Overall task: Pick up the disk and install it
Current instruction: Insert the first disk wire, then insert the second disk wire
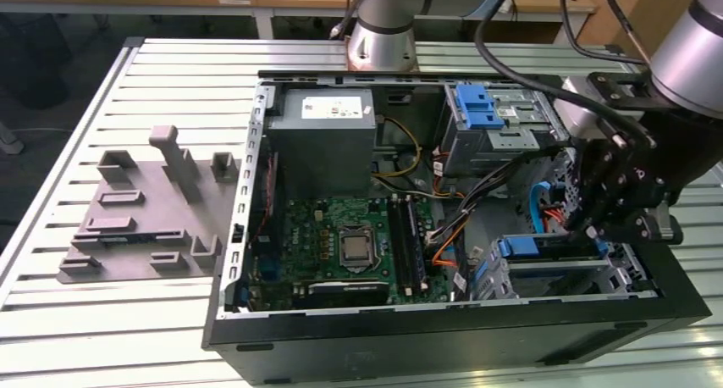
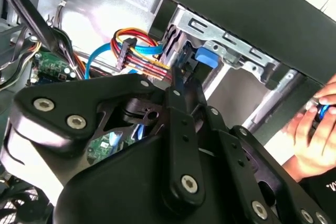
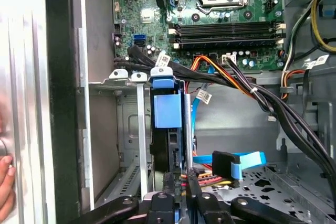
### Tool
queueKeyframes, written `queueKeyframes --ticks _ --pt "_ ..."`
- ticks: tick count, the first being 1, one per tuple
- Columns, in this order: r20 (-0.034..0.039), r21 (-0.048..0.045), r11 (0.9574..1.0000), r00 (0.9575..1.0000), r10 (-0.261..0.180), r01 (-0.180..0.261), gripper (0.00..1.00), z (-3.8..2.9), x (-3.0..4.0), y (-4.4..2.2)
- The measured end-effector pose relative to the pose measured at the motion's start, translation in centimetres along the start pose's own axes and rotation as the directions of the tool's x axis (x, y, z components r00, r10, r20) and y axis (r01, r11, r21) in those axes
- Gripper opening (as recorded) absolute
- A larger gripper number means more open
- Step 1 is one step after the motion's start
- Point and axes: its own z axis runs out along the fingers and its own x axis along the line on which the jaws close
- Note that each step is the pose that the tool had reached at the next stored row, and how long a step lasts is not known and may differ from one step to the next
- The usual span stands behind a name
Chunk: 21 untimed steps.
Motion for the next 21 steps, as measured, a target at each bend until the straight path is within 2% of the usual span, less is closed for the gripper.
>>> queueKeyframes --ticks 3,5,7,21 --pt "0.0 0.0 1.0 1.0 0.0 0.0 0.24 -0.72 0.02 0.0" --pt "0.0003 -0.0001 1.0 1.0 0.0 0.0 0.22 -0.74 0.01 0.0" --pt "0.0002 -0.0001 1.0 1.0 0.0 0.0 0.11 -0.76 0.02 0.0" --pt "0.0 0.0 1.0 1.0 0.0 0.0 0.11 -0.91 0.02 0.0"
